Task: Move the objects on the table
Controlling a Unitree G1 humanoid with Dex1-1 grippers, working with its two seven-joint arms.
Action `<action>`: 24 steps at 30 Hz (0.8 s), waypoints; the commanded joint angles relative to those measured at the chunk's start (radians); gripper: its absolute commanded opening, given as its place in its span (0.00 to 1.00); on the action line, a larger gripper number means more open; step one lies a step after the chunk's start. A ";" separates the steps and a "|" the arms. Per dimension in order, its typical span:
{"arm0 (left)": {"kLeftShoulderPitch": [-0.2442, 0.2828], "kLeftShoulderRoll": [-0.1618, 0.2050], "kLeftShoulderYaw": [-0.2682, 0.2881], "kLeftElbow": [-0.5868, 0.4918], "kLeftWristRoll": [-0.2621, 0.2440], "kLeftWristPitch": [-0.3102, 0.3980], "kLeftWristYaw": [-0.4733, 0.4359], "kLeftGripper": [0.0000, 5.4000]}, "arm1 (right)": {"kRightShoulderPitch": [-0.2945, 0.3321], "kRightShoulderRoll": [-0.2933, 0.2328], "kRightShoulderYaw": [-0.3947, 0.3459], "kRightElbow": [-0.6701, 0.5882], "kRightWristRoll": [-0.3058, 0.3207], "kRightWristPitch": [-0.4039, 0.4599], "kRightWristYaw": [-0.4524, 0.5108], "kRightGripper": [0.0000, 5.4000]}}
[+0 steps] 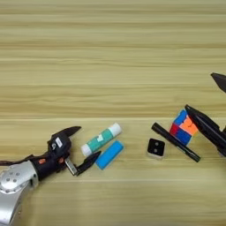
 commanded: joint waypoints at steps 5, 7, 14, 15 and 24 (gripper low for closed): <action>-0.001 0.013 -0.004 -0.014 0.005 0.004 -0.014 0.81 | -0.010 -0.003 -0.007 -0.008 0.003 0.013 -0.001 1.00; -0.001 0.013 -0.004 -0.014 0.005 0.004 -0.014 0.79 | -0.011 -0.003 -0.007 -0.006 0.002 0.013 0.000 1.00; -0.001 0.013 -0.004 -0.016 0.004 0.004 -0.016 0.66 | -0.012 -0.003 -0.008 -0.003 0.002 0.012 0.001 1.00; -0.001 0.013 -0.004 -0.016 0.004 0.004 -0.016 0.63 | -0.012 -0.003 -0.008 -0.003 0.002 0.012 0.001 1.00; 0.000 0.012 0.000 -0.018 0.001 0.002 -0.021 0.43 | -0.011 -0.002 -0.009 -0.005 0.005 0.012 0.001 1.00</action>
